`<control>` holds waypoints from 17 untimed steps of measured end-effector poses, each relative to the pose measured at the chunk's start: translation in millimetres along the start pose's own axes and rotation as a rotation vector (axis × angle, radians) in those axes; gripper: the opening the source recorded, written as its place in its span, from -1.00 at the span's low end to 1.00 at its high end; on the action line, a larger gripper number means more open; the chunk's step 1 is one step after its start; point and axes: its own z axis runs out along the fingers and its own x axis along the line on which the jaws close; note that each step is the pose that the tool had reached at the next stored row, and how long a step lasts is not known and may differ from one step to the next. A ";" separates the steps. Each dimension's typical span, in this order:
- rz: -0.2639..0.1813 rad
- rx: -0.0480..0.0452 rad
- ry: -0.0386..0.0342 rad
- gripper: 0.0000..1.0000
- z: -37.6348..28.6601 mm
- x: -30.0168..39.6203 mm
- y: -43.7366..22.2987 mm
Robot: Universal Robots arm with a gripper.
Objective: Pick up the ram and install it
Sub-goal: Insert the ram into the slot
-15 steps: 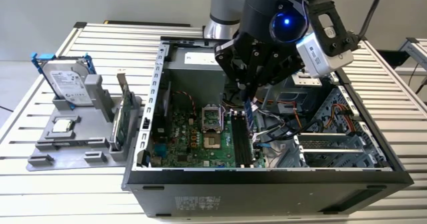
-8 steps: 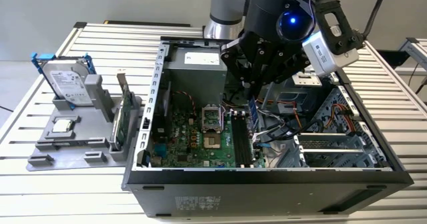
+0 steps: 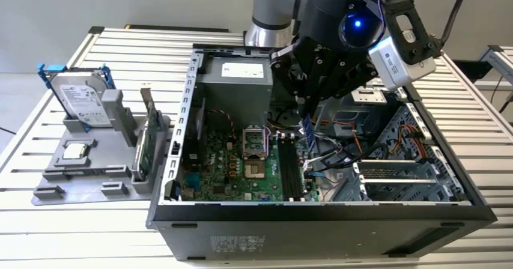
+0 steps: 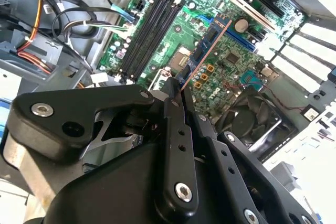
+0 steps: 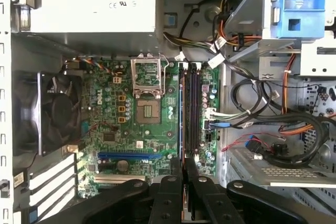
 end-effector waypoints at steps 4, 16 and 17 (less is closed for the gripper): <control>-0.001 -0.0113 -0.0029 -1.00 0.1 -2.3 0.5; -0.003 -0.0457 -0.0495 -1.00 2.0 -3.9 0.9; -0.004 -0.0385 -0.0573 -1.00 2.2 -3.9 1.1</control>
